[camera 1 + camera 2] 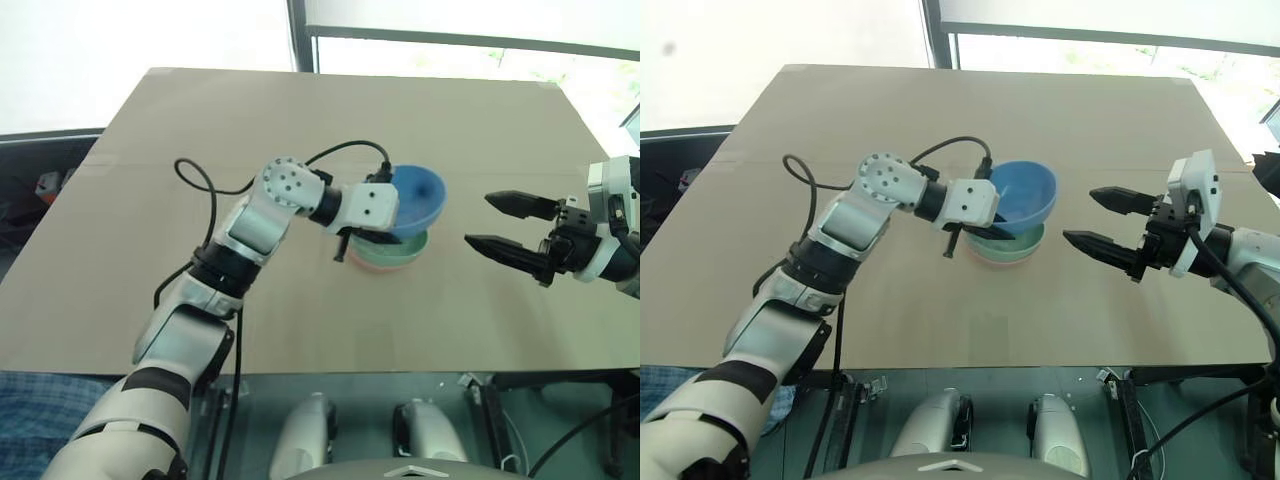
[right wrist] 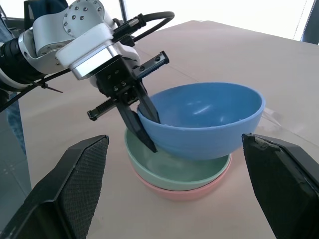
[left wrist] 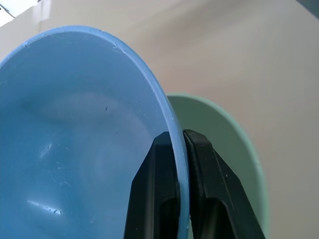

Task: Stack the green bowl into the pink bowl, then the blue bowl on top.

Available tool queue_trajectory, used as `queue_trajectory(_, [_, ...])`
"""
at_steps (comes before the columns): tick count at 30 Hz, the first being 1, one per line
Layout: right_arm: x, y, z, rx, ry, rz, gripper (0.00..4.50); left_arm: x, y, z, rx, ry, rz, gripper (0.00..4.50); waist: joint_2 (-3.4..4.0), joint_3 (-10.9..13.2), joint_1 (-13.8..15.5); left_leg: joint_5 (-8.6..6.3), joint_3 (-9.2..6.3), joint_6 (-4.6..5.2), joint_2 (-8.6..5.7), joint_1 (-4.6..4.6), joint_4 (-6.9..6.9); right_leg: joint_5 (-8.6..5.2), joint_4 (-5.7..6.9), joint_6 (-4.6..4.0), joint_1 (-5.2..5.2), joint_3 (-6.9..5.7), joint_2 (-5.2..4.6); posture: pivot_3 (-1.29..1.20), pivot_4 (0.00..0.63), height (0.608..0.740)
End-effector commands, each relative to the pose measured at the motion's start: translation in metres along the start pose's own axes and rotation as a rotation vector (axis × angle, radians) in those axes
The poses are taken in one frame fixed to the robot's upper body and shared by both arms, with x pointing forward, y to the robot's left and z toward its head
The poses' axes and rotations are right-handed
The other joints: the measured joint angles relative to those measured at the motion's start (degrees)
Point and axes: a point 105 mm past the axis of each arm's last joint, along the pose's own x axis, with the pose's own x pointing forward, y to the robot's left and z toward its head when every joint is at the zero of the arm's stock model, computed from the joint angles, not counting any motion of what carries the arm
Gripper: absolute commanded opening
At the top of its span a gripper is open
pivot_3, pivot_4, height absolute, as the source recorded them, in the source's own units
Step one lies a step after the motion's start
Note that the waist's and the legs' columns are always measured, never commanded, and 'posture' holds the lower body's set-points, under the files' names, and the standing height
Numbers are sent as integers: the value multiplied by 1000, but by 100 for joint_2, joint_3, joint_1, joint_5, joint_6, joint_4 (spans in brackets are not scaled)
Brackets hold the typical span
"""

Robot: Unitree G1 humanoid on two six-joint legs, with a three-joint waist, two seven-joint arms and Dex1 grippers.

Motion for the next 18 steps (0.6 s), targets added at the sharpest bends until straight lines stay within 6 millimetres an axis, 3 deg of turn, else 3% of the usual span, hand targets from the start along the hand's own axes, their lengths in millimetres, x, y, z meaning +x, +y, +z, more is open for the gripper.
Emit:
queue_trajectory(1, [2,3,6,-44,-16,13,4500,0,8,24,48,-104,65,1053,0,0,-2,-1,0,1,0,0,0,0,0,0,0,1,0,0,150,740])
queue_trajectory(6, [3,3,5,-40,-15,22,4500,-13,39,41,9,-215,305,3303,0,0,-15,-1,-1,1,0,-1,-1,0,0,1,-1,0,0,0,150,740])
queue_trajectory(9, [3,4,2,-35,-9,19,4500,-26,46,26,-193,-282,432,4413,0,0,-22,0,-1,1,3,1,-1,0,1,1,-1,0,2,0,150,740])
queue_trajectory(12, [2,3,0,-31,-2,7,4500,-46,49,2,-490,-383,575,4413,1,-1,-39,0,1,1,5,6,-2,0,2,1,1,3,2,0,150,740])
queue_trajectory(14, [0,-1,-5,-29,12,-19,4500,-60,46,-24,-604,-348,697,4413,1,-1,-35,0,-1,0,9,6,-1,0,3,2,0,2,2,0,150,740])
queue_trajectory(18, [-4,-10,-17,-26,55,-68,4500,-87,23,-72,-771,-263,909,4413,1,-1,-25,1,1,-2,7,7,-2,1,4,1,2,3,1,0,150,740])
